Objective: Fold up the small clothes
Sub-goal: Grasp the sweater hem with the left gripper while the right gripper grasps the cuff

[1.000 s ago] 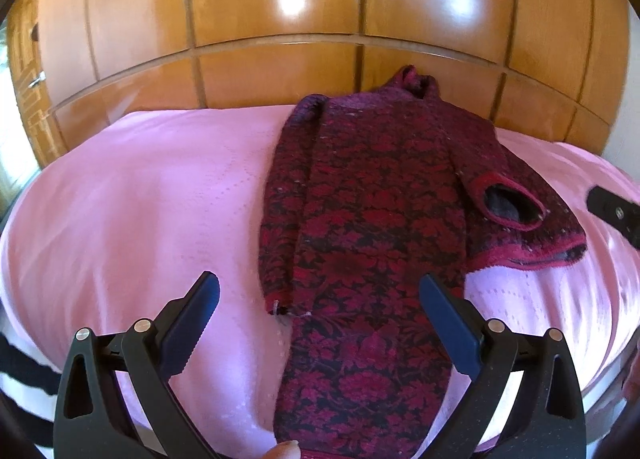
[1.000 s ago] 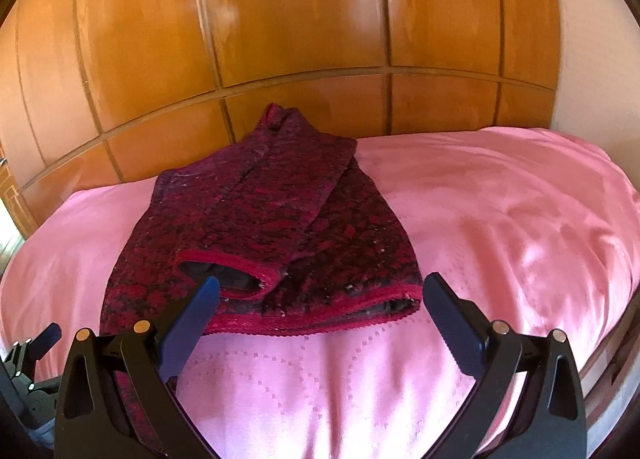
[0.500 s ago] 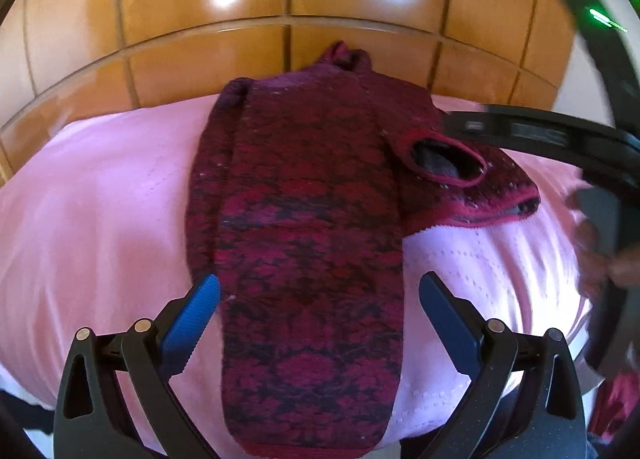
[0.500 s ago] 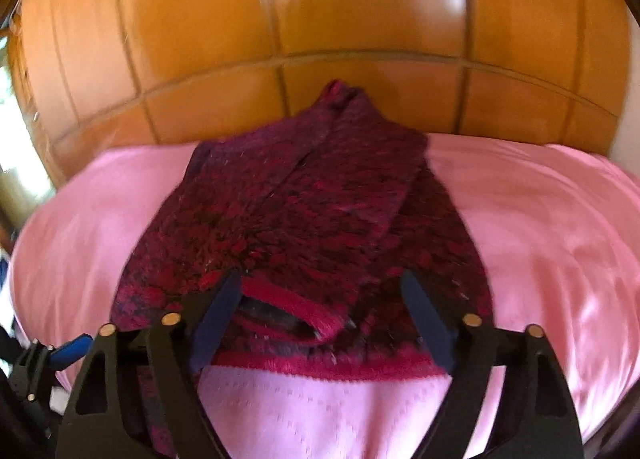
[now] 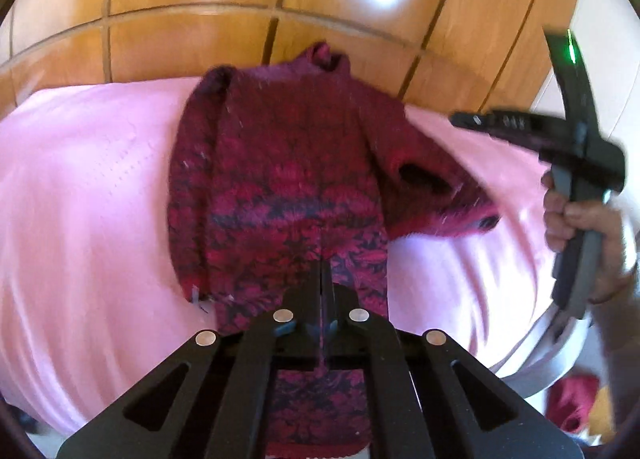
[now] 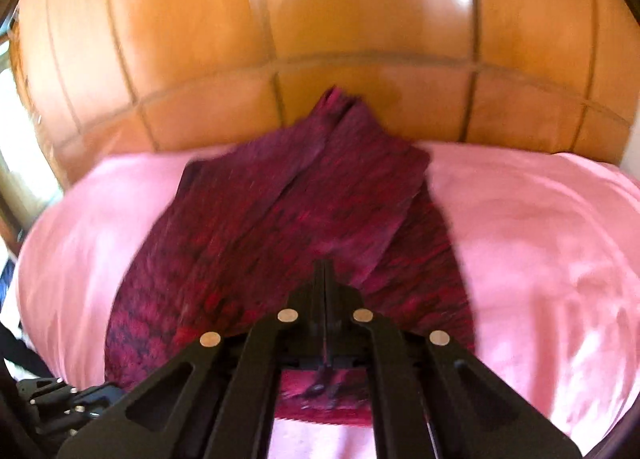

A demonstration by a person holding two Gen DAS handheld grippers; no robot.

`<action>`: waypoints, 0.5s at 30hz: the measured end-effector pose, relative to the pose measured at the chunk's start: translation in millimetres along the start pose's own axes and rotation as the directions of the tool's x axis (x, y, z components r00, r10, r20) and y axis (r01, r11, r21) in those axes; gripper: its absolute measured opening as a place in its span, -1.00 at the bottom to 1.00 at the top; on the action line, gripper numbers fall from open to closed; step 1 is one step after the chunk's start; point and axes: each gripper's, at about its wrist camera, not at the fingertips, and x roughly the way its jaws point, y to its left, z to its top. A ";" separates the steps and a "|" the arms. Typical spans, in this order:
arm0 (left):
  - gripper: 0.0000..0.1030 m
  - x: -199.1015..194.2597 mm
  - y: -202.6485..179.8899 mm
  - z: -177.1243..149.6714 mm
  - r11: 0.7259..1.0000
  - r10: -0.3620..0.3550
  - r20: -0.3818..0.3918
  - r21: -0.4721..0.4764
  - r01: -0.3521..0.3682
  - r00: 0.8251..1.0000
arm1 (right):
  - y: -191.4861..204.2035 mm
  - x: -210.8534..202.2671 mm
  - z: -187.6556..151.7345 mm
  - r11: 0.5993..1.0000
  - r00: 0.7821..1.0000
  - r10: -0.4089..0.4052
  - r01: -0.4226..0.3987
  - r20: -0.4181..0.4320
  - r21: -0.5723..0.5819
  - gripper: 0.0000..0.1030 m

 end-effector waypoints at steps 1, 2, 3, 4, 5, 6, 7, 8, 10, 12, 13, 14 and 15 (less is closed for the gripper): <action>-1.00 -5.7 3.9 4.3 1.000 -0.007 0.014 -0.007 0.007 1.000 | -7.9 -6.0 6.4 1.000 1.000 -0.011 0.010 0.020 0.017 -1.00; -1.00 -10.3 7.6 7.1 1.000 -0.005 0.027 -0.014 0.005 1.000 | -15.3 -11.6 10.7 0.999 0.999 -0.024 0.023 0.036 0.032 -1.00; -1.00 -14.7 8.3 8.8 1.000 0.000 0.040 -0.018 0.001 0.999 | -25.0 -17.4 16.1 0.998 0.997 -0.050 0.047 0.057 0.046 -1.00; -1.00 -18.4 10.8 12.6 1.000 0.008 0.053 -0.016 -0.008 0.999 | -32.7 -22.7 20.8 0.996 0.994 -0.080 0.076 0.077 0.056 -1.00; -1.00 -20.7 13.9 16.4 1.000 0.013 0.061 -0.023 -0.012 0.998 | -42.0 -25.6 24.8 0.993 0.991 -0.099 0.093 0.088 0.069 -1.00; -1.00 -23.4 20.8 22.1 0.999 0.017 0.071 -0.046 -0.014 0.997 | -53.9 -25.8 30.5 0.992 0.992 -0.100 0.093 0.078 0.089 -1.00; -1.00 -26.3 28.1 28.3 0.998 0.024 0.083 -0.064 -0.019 0.996 | -59.0 -26.9 31.7 0.992 0.994 -0.088 0.081 0.071 0.095 -0.99; -1.00 -29.9 35.5 32.4 0.996 0.033 0.096 -0.080 -0.025 0.995 | -62.3 -28.6 31.7 0.992 0.994 -0.080 0.072 0.074 0.101 -0.92; -1.00 -38.7 59.5 49.2 0.989 0.051 0.128 -0.143 -0.033 0.990 | -59.9 -26.9 25.4 0.996 0.998 -0.046 0.041 0.052 0.083 -0.81; -1.00 -45.4 83.2 67.8 0.979 0.102 0.172 -0.192 -0.068 0.980 | -52.2 -21.8 16.1 0.997 1.000 0.022 -0.023 0.021 0.072 0.14; -1.00 -49.3 92.9 75.1 0.974 0.136 0.191 -0.207 -0.096 0.972 | -44.0 -20.1 9.4 0.995 0.998 0.068 -0.068 0.013 0.068 0.36; -1.00 -53.0 108.6 86.7 0.965 0.169 0.207 -0.235 -0.119 0.964 | -35.5 -19.3 3.9 0.994 0.996 0.090 -0.091 0.017 0.055 0.36; -1.00 -55.3 119.8 94.9 0.958 0.184 0.212 -0.256 -0.127 0.960 | -20.7 -16.4 -2.1 0.993 0.993 0.120 -0.120 0.004 0.023 0.37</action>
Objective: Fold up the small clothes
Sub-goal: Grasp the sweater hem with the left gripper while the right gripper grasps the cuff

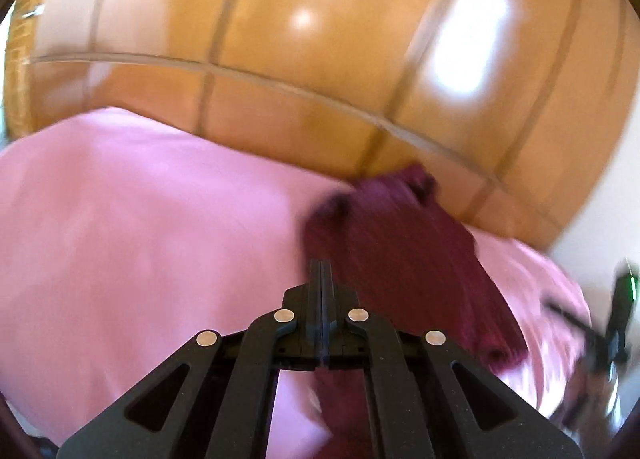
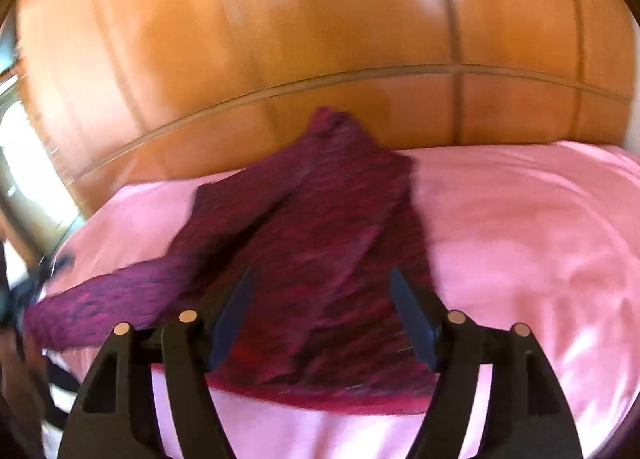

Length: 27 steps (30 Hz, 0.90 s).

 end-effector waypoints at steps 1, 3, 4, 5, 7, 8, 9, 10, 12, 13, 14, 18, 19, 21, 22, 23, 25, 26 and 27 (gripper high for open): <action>-1.00 3.9 9.4 11.3 1.000 0.021 0.006 -0.012 -0.020 1.000 | 10.1 3.2 -4.3 1.000 0.999 0.027 -0.028 -0.017 -0.014 0.38; -1.00 13.1 23.7 26.2 0.999 0.040 -0.003 -0.031 -0.040 0.999 | 34.4 18.9 -12.3 0.994 0.993 0.096 -0.099 -0.066 -0.046 0.50; -1.00 15.8 25.6 30.1 0.999 0.041 -0.003 -0.025 -0.041 0.999 | 45.8 25.8 -15.3 0.991 0.992 0.098 -0.104 -0.078 -0.079 0.50; -1.00 15.0 24.6 32.0 0.999 0.040 0.003 -0.015 -0.040 0.999 | 57.9 32.6 -19.1 0.988 0.993 0.084 -0.094 -0.085 -0.120 0.50; -1.00 12.3 10.4 29.3 0.999 -0.001 -0.011 0.049 0.002 1.000 | 74.1 53.9 -26.6 0.979 0.987 0.072 -0.097 -0.141 -0.181 0.35; -1.00 12.3 5.0 26.8 0.997 -0.011 -0.020 0.072 0.012 1.000 | 80.6 66.5 -31.6 0.973 0.984 0.038 -0.076 -0.176 -0.218 0.18; -1.00 10.0 -5.8 18.5 0.994 -0.028 -0.022 0.106 0.030 0.999 | 81.5 73.0 -34.9 0.969 0.983 0.002 -0.047 -0.183 -0.244 -0.16; -0.89 9.6 -17.1 9.6 0.987 -0.058 -0.042 0.151 0.063 0.997 | 83.2 74.8 -38.2 0.964 0.983 -0.032 -0.017 -0.182 -0.264 -0.46; -0.07 10.2 -36.4 -13.8 0.970 -0.095 -0.089 0.218 0.112 0.992 | 75.7 76.6 -38.8 0.969 0.983 -0.049 0.005 -0.174 -0.245 -0.70; 0.49 9.5 -46.8 -28.3 0.960 -0.116 -0.106 0.245 0.139 0.988 | 67.8 73.2 -36.4 0.979 0.985 -0.022 -0.013 -0.170 -0.203 -0.74; 0.52 8.5 -56.0 -40.4 0.949 -0.138 -0.117 0.270 0.165 0.983 | 60.4 71.3 -33.3 0.984 0.987 -0.004 -0.024 -0.163 -0.175 -0.75; 0.52 16.8 -102.1 -101.8 0.872 -0.173 -0.262 0.408 0.271 0.950 | 30.0 50.6 -15.3 0.998 0.996 0.013 -0.018 -0.088 -0.058 -0.78; 0.52 21.5 -111.7 -118.5 0.851 -0.148 -0.294 0.448 0.273 0.944 | 23.2 43.1 -12.4 0.999 0.997 0.005 -0.008 -0.071 -0.040 -0.79; 0.43 32.6 -119.6 -144.0 0.824 -0.082 -0.317 0.512 0.243 0.945 | 0.3 26.8 -0.4 0.999 0.999 -0.031 0.031 -0.014 0.010 -0.79; -0.01 39.9 -120.9 -153.3 0.809 -0.026 -0.312 0.552 0.203 0.950 | -11.6 21.2 6.0 0.998 0.999 -0.054 0.054 0.006 0.033 -0.79; -0.21 44.2 -122.5 -161.1 0.793 0.009 -0.307 0.582 0.180 0.952 | -31.3 14.2 14.8 0.993 0.995 -0.093 0.091 0.031 0.070 -0.80; -0.75 48.8 -112.9 -161.7 0.815 0.005 -0.308 0.552 0.175 0.951 | -57.4 8.1 27.4 0.983 0.987 -0.150 0.143 0.055 0.117 -0.80; -0.82 47.7 -105.6 -153.4 0.841 -0.020 -0.322 0.506 0.190 0.947 | -78.3 5.2 34.3 0.970 0.978 -0.200 0.189 0.065 0.150 -0.80; -0.87 43.4 -99.2 -145.0 0.863 -0.051 -0.325 0.461 0.206 0.944 | -91.6 3.7 38.8 0.961 0.971 -0.228 0.214 0.066 0.176 -0.80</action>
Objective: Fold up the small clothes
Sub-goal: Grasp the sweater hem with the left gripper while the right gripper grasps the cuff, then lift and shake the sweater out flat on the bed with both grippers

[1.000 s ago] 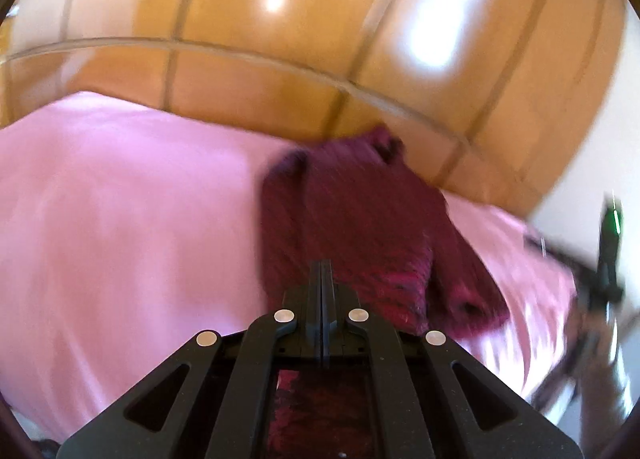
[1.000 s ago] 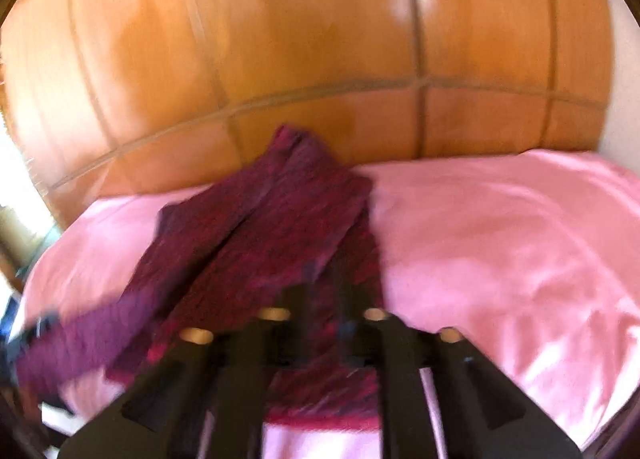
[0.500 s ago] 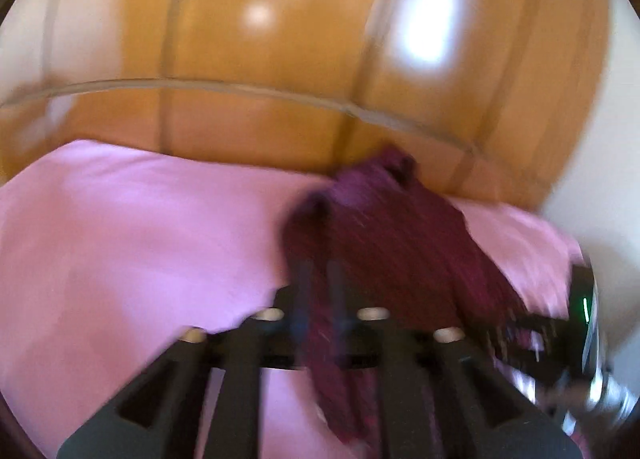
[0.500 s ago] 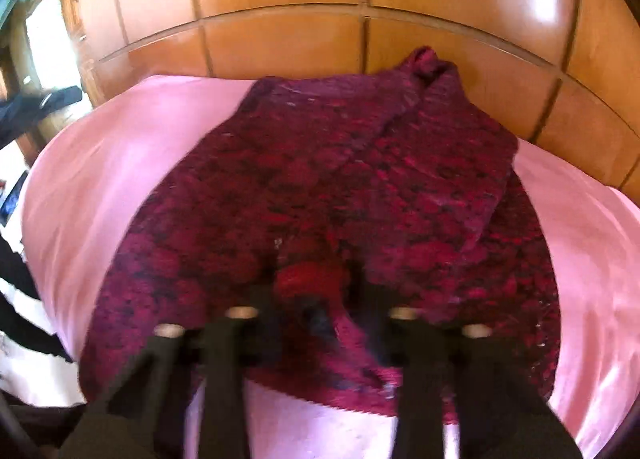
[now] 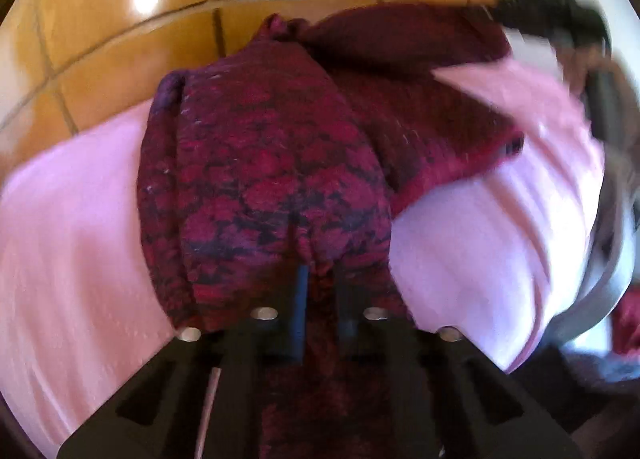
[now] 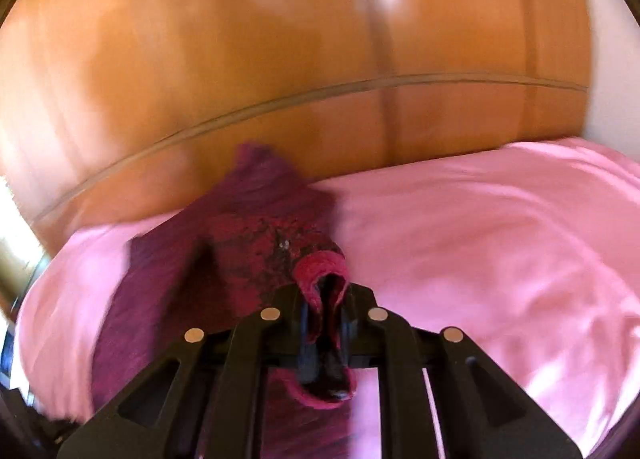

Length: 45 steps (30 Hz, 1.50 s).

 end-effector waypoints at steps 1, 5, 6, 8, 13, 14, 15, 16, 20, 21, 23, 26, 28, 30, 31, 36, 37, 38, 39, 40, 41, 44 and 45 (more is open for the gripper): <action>-0.88 -10.3 11.4 4.1 0.998 -0.030 0.026 -0.054 0.031 0.999 | -14.6 3.0 6.2 0.999 1.000 -0.029 0.029 0.005 0.029 -0.80; -0.89 -57.0 61.3 29.0 0.977 -0.043 0.147 -0.200 0.072 0.988 | -73.4 14.5 31.0 0.978 0.985 -0.173 0.170 0.014 0.118 -0.80; -0.89 -62.3 72.8 38.5 0.973 -0.027 0.168 -0.223 0.064 0.985 | -87.8 19.2 37.8 0.968 0.977 -0.211 0.207 0.011 0.140 -0.80; -0.90 -78.8 111.2 59.1 0.957 0.043 0.218 -0.288 0.022 0.975 | -106.5 27.7 49.0 0.947 0.960 -0.281 0.277 0.001 0.163 -0.80; -0.90 -86.0 225.9 102.5 0.878 0.286 0.221 -0.450 -0.163 0.932 | -148.8 57.3 70.5 0.880 0.906 -0.416 0.422 -0.071 0.217 -0.80; -0.90 -82.2 247.2 110.0 0.856 0.329 0.200 -0.475 -0.202 0.923 | -154.4 63.4 72.7 0.866 0.892 -0.443 0.452 -0.088 0.214 -0.80; -0.90 -75.4 272.1 119.4 0.822 0.398 0.160 -0.499 -0.274 0.904 | -157.6 67.1 75.5 0.859 0.885 -0.454 0.465 -0.100 0.213 -0.75; -0.90 -71.0 287.9 124.6 0.789 0.455 0.129 -0.518 -0.332 0.881 | -160.3 70.2 76.1 0.858 0.884 -0.453 0.467 -0.114 0.215 -0.53; -0.84 -43.5 346.6 144.4 0.670 0.555 -0.034 -0.573 -0.471 0.831 | -158.7 64.7 75.4 0.859 0.879 -0.469 0.476 -0.085 0.187 0.15; -0.84 -41.1 352.6 144.0 0.661 0.558 -0.044 -0.580 -0.476 0.829 | -153.9 57.6 72.3 0.872 0.890 -0.450 0.456 -0.076 0.179 0.18; -0.70 -36.9 348.4 138.7 0.671 0.539 -0.058 -0.572 -0.471 0.840 | -145.2 49.6 66.7 0.901 0.915 -0.397 0.403 -0.071 0.159 0.22; 0.07 -43.0 314.1 115.2 0.720 0.475 0.020 -0.584 -0.375 0.880 | -117.7 31.0 38.5 0.956 0.961 -0.260 0.270 -0.091 0.117 0.24; 0.09 -47.9 282.0 91.2 0.762 0.407 0.060 -0.572 -0.303 0.911 | -98.8 18.7 9.5 0.983 0.984 -0.112 0.130 -0.140 0.126 0.24; 0.14 -42.7 246.4 64.6 0.805 0.277 0.087 -0.565 -0.181 0.957 | -76.9 14.7 -24.4 0.987 0.973 0.046 -0.010 -0.227 0.160 0.24; 0.14 -36.9 230.0 54.3 0.817 0.214 0.086 -0.562 -0.130 0.973 | -70.8 12.6 -35.8 0.983 0.965 0.096 -0.053 -0.245 0.177 0.24; 0.14 -8.2 152.1 6.6 0.818 -0.110 0.071 -0.560 0.131 0.991 | -28.7 7.1 -93.4 0.950 0.897 0.286 -0.219 -0.336 0.223 0.23; 0.14 -5.3 137.9 4.0 0.826 -0.120 0.055 -0.548 0.130 0.991 | -21.9 6.7 -102.0 0.949 0.891 0.290 -0.223 -0.349 0.221 0.16; 0.14 0.0 128.2 1.1 0.834 -0.114 0.038 -0.539 0.117 0.993 | -18.0 7.2 -107.7 0.948 0.886 0.294 -0.222 -0.359 0.227 0.11; 0.14 7.4 120.3 -1.3 0.831 -0.126 0.031 -0.543 0.123 0.992 | -17.4 12.5 -111.4 0.946 0.881 0.300 -0.226 -0.367 0.231 -0.01; -0.10 12.6 113.7 -2.3 0.833 -0.140 0.025 -0.538 0.131 0.990 | -15.1 13.3 -113.2 0.950 0.884 0.290 -0.221 -0.365 0.220 -0.19; -0.28 16.2 107.1 -0.1 0.849 -0.126 0.014 -0.516 0.115 0.992 | -15.1 16.0 -113.6 0.953 0.887 0.282 -0.216 -0.365 0.211 -0.32; -0.67 4.9 110.7 4.5 0.846 -0.131 0.022 -0.519 0.124 0.991 | -9.8 13.5 -105.8 0.960 0.895 0.267 -0.215 -0.357 0.179 -0.63; -0.70 -2.6 110.3 8.5 0.850 -0.123 0.034 -0.513 0.123 0.992 | -10.0 8.0 -101.5 0.963 0.901 0.261 -0.216 -0.346 0.162 -0.67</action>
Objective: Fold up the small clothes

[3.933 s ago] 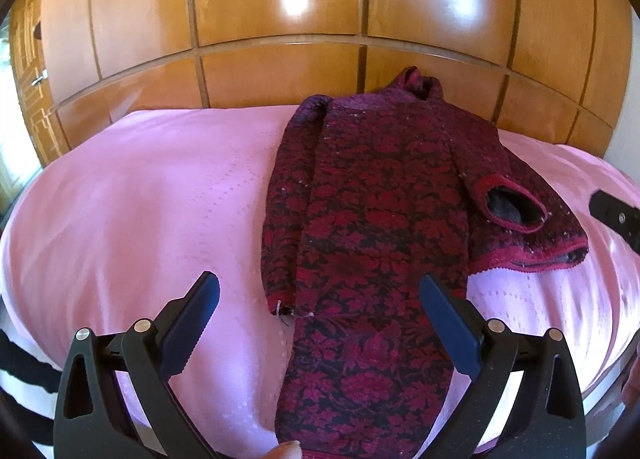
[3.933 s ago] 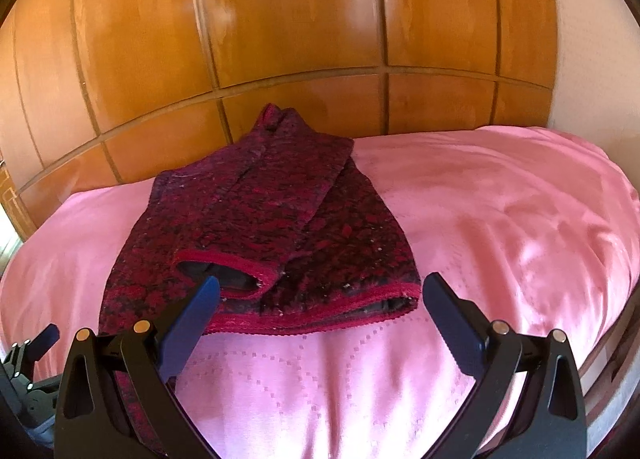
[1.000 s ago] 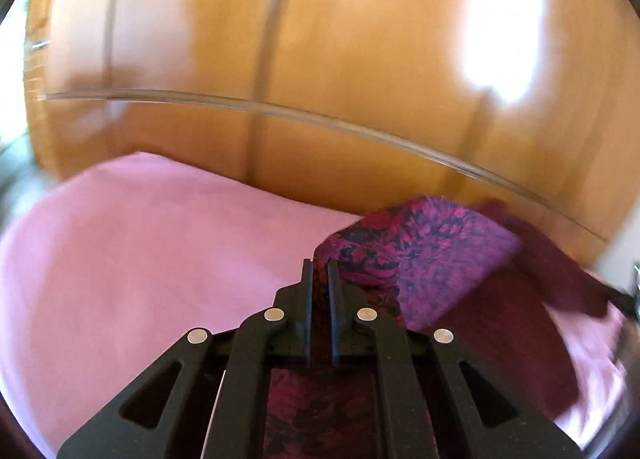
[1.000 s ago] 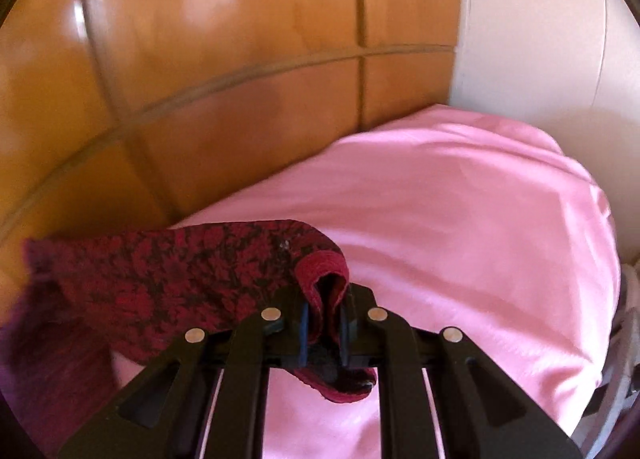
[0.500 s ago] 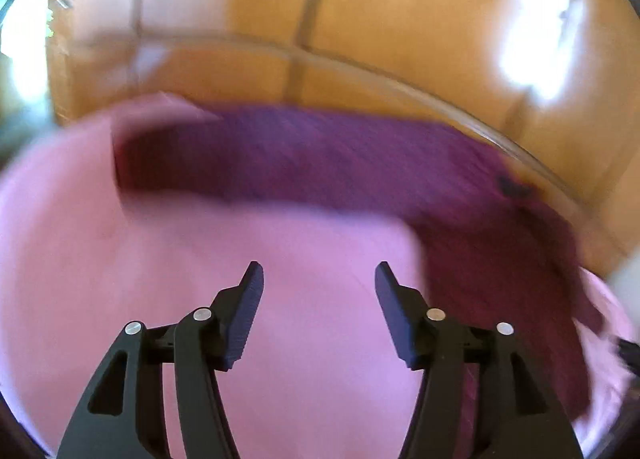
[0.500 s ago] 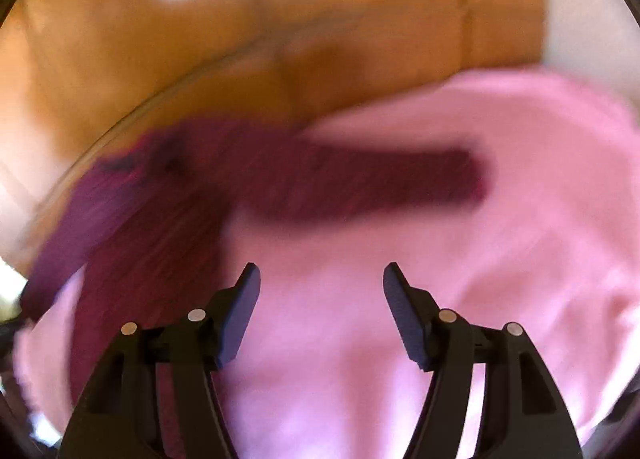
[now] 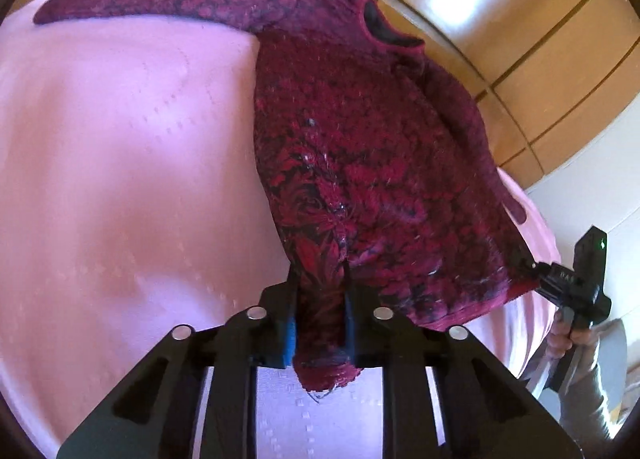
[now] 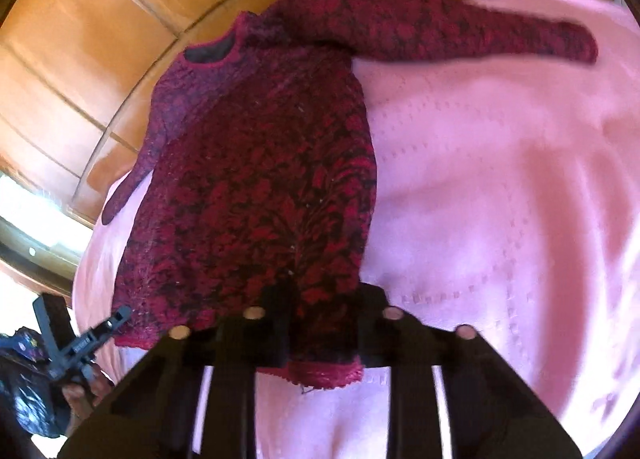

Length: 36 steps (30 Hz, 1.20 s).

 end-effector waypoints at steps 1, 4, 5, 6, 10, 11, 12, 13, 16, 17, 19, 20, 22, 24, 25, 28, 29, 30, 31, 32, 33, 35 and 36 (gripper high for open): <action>-0.71 -9.0 -2.9 1.7 1.000 0.003 0.020 0.015 -0.003 1.000 | 0.8 -8.7 0.2 1.000 1.000 -0.001 0.001 0.018 -0.019 -0.69; -0.72 -28.9 -1.1 3.4 0.999 -0.007 0.062 0.050 0.004 0.998 | 14.5 -33.8 3.7 0.997 0.997 0.012 -0.005 0.078 -0.080 -0.72; -0.73 -38.9 -2.6 4.8 0.998 -0.010 0.073 0.061 0.005 0.997 | 19.5 -44.3 1.4 0.995 0.996 0.013 -0.004 0.091 -0.102 -0.72; -0.73 -47.6 -4.8 6.1 0.997 -0.021 0.079 0.071 0.015 0.997 | 25.3 -56.9 -4.0 0.992 0.995 0.019 -0.006 0.100 -0.129 -0.72; -0.73 -73.3 -7.1 -14.6 0.995 -0.017 0.065 0.096 0.011 0.998 | 35.3 -85.0 -40.7 0.981 0.996 0.026 -0.010 0.083 -0.192 -0.72; -0.73 -78.1 -5.9 -26.7 0.995 0.004 0.052 0.103 -0.009 0.999 | 34.5 -86.8 -57.8 0.979 0.998 0.017 -0.005 0.059 -0.202 -0.73; -0.73 -78.8 -3.5 -32.8 0.995 0.010 0.039 0.098 -0.014 0.999 | 32.8 -85.5 -73.6 0.979 0.999 0.008 -0.001 0.033 -0.205 -0.73; -0.73 -77.8 -1.0 -40.1 0.997 0.011 0.021 0.078 -0.013 1.000 | 30.1 -83.4 -84.1 0.981 1.000 0.007 -0.005 0.011 -0.196 -0.73; -0.68 -66.3 6.2 -64.2 0.993 0.087 -0.034 0.076 -0.084 0.996 | 16.1 -66.2 -127.3 0.988 0.997 -0.014 0.001 -0.080 -0.157 -0.73; -0.63 -62.0 7.3 -67.8 0.991 0.113 -0.040 0.073 -0.110 0.993 | 12.6 -62.1 -134.0 0.989 0.995 -0.019 0.005 -0.094 -0.146 -0.73; -0.42 -55.5 4.7 -68.2 0.985 0.155 -0.043 0.084 -0.151 0.987 | 5.0 -58.3 -138.5 0.993 0.995 -0.010 -0.002 -0.103 -0.118 -0.56; -0.30 -54.6 2.0 -64.0 0.983 0.162 -0.034 0.091 -0.158 0.986 | 1.1 -59.9 -135.9 0.995 0.996 -0.002 -0.007 -0.094 -0.099 -0.42; 0.09 -61.3 -8.9 -55.3 0.977 0.178 0.034 0.111 -0.181 0.983 | -4.4 -68.0 -120.7 0.998 0.999 0.015 -0.018 -0.048 -0.060 -0.01; 0.13 -62.0 -23.1 -38.9 0.971 0.180 0.093 0.143 -0.192 0.979 | -19.0 -79.5 -98.1 1.000 0.999 0.007 -0.007 0.043 -0.004 0.10; 0.13 -59.2 -32.4 -31.1 0.970 0.168 0.102 0.161 -0.183 0.980 | -28.4 -81.5 -85.4 0.999 0.997 0.010 -0.014 0.078 0.042 0.12; 0.13 -40.5 -52.5 -18.4 0.973 0.116 0.103 0.186 -0.134 0.988 | -71.2 -84.0 -45.5 0.972 0.978 0.018 -0.065 0.205 0.224 0.11; 0.13 -33.1 -55.7 -14.0 0.975 0.102 0.092 0.191 -0.118 0.990 | -86.3 -81.2 -32.9 0.956 0.971 0.018 -0.087 0.239 0.282 0.09; 0.13 -20.9 -63.3 -10.8 0.975 0.082 0.076 0.201 -0.096 0.994 | -108.6 -77.5 -18.1 0.921 0.958 0.031 -0.139 0.286 0.365 0.07; 0.13 -12.2 -68.5 -10.3 0.974 0.076 0.067 0.209 -0.089 0.995 | -128.9 -74.4 -7.8 0.875 0.943 0.036 -0.190 0.332 0.445 0.07; 0.13 -3.1 -76.0 -10.8 0.973 0.067 0.055 0.218 -0.078 0.996 | -151.9 -69.8 3.6 0.815 0.919 0.048 -0.263 0.392 0.516 0.07; 0.13 5.4 -83.7 -14.0 0.970 0.047 0.034 0.237 -0.054 0.998 | -161.8 -66.4 10.2 0.790 0.907 0.048 -0.291 0.417 0.541 0.07; 0.13 23.1 -97.6 -18.6 0.963 0.043 0.006 0.267 -0.043 0.999 | -187.6 -54.8 30.4 0.728 0.893 0.011 -0.315 0.449 0.609 0.07; 0.13 29.1 -100.3 -22.1 0.959 0.040 -0.011 0.281 -0.035 0.999 | -199.4 -47.6 41.0 0.702 0.889 0.011 -0.333 0.458 0.630 0.07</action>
